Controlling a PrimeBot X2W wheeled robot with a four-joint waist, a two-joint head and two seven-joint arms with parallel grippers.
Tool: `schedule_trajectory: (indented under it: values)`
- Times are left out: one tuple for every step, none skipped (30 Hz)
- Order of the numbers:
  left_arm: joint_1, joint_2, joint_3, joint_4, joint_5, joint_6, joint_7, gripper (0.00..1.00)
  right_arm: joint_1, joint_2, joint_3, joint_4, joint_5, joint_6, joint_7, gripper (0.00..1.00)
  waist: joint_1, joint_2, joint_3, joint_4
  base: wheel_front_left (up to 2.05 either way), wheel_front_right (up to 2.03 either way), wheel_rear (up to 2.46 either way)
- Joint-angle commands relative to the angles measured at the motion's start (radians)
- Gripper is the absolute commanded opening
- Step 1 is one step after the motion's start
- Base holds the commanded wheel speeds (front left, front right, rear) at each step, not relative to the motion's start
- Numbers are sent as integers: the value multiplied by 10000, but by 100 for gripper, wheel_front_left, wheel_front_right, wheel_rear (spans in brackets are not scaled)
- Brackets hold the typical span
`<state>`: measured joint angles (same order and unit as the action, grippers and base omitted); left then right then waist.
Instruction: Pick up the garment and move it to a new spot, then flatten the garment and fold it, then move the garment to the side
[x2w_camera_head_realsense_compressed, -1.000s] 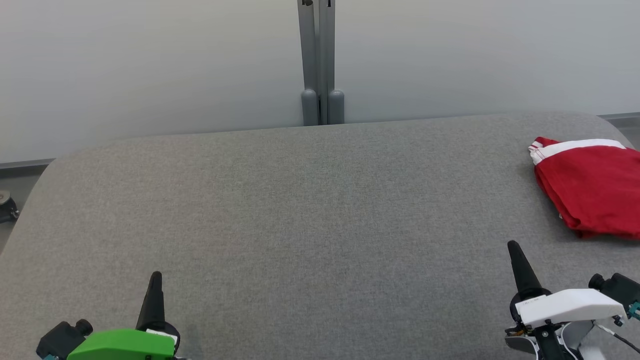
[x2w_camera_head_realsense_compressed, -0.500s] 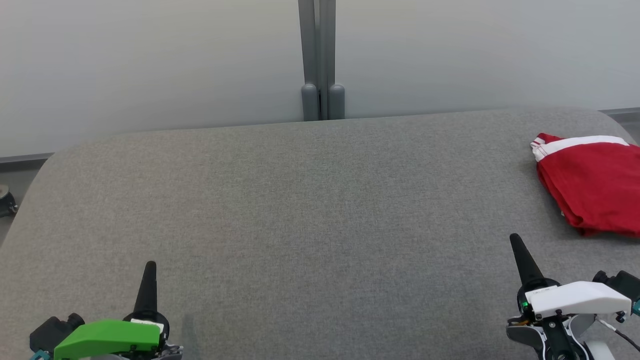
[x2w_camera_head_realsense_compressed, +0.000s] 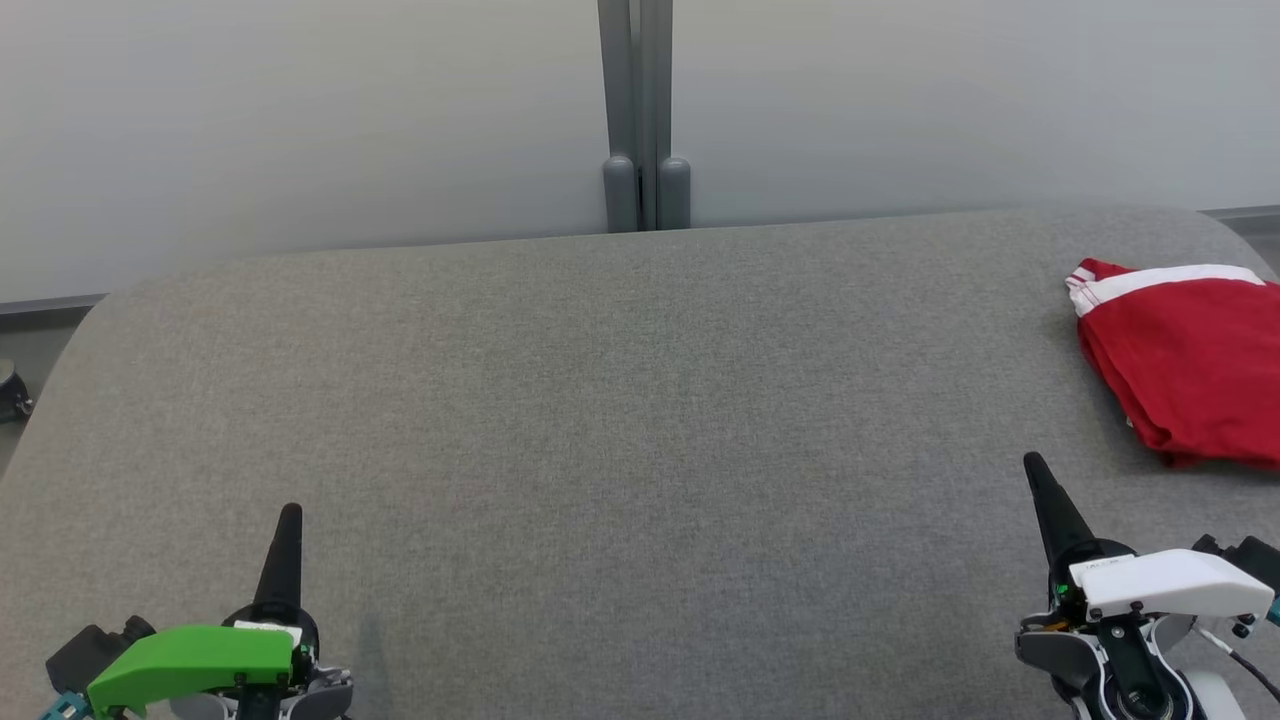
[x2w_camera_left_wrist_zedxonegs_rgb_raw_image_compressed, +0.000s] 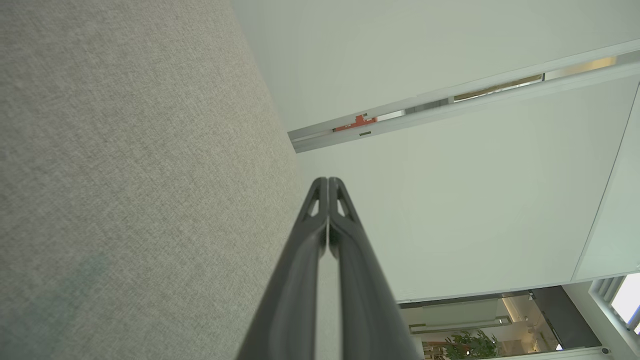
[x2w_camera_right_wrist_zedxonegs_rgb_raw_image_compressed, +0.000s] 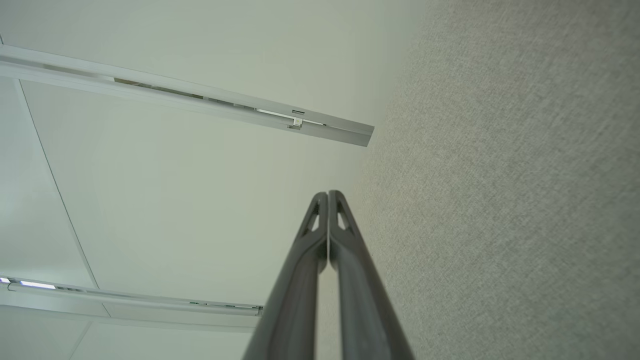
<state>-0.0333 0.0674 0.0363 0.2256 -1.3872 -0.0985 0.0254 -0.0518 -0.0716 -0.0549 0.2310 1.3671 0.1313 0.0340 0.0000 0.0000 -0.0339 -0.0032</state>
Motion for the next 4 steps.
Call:
schedule_trajectory:
  values:
    - [-279, 50, 90, -30, -238, -101, 67, 0, -228, 6, -62, -16, 250, -6, 64, 0, 0, 0, 16, 2, 0, 0, 0]
    - [-307, 49, 108, -22, -325, -102, 81, 0, -243, 11, -76, -10, 335, -7, 88, 0, 0, 0, 28, 3, 0, 0, 0]
    - [-323, 49, 124, -16, -392, -105, 107, 0, -254, 15, -89, -5, 402, -7, 104, 0, 0, 0, 37, 4, 0, 0, 0]
    - [-338, 47, 141, -5, -461, -114, 135, 0, -269, 19, -106, 1, 487, -7, 126, 0, 0, 0, 49, 5, 0, 0, 0]
